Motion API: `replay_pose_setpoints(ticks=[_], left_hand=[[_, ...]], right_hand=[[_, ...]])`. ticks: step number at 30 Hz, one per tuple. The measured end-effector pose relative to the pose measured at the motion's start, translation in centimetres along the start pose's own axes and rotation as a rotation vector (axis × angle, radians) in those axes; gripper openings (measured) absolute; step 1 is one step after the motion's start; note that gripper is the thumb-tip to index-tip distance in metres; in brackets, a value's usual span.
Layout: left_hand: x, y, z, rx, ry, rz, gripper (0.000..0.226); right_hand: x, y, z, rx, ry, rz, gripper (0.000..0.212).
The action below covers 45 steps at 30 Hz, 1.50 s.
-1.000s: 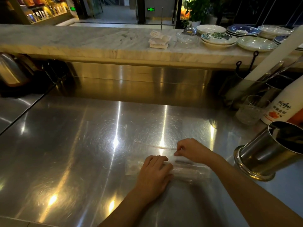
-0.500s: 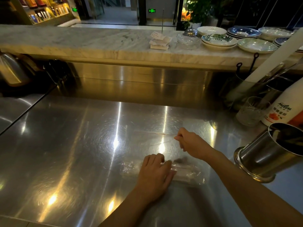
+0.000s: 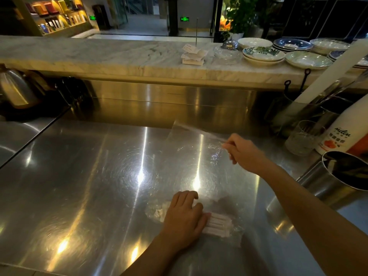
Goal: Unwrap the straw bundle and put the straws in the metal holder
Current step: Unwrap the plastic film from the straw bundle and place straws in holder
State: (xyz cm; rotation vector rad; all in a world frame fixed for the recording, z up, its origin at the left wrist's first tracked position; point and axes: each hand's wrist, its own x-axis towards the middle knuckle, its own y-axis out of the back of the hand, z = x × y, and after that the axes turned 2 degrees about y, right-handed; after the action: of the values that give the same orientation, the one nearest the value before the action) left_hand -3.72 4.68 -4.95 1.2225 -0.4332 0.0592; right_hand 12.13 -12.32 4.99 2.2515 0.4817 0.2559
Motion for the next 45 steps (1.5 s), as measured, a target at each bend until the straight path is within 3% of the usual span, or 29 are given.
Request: replay_pose_setpoints(ticks=[7, 14, 24, 32, 35, 41, 45], left_hand=[[-1.0, 0.0, -0.3, -0.072, -0.053, -0.005, 0.035], [-1.6, -0.2, -0.1, -0.05, 0.007, 0.059, 0.023], [-3.3, -1.5, -0.8, 0.061, 0.024, -0.221, 0.055], [-3.8, -1.7, -0.6, 0.078, 0.013, -0.201, 0.055], [-3.0, -0.5, -0.5, 0.014, -0.005, -0.115, 0.051], [7.1, 7.7, 1.3, -0.068, -0.116, 0.402, 0.028], [13.8, 13.3, 3.0, 0.047, -0.204, 0.372, 0.042]], right_hand=[[0.7, 1.9, 0.4, -0.013, 0.004, 0.093, 0.016], [1.4, 4.5, 0.2, -0.022, 0.019, 0.184, 0.019], [1.9, 6.3, 0.0, -0.088, 0.013, 0.224, 0.019], [1.9, 6.0, 0.7, -0.114, 0.015, 0.225, 0.019], [1.7, 6.2, 0.4, -0.111, 0.071, 0.217, 0.017], [1.6, 6.9, -1.7, -0.144, 0.196, 0.153, 0.013], [1.7, 7.3, -3.4, -0.169, 0.224, 0.09, 0.01]])
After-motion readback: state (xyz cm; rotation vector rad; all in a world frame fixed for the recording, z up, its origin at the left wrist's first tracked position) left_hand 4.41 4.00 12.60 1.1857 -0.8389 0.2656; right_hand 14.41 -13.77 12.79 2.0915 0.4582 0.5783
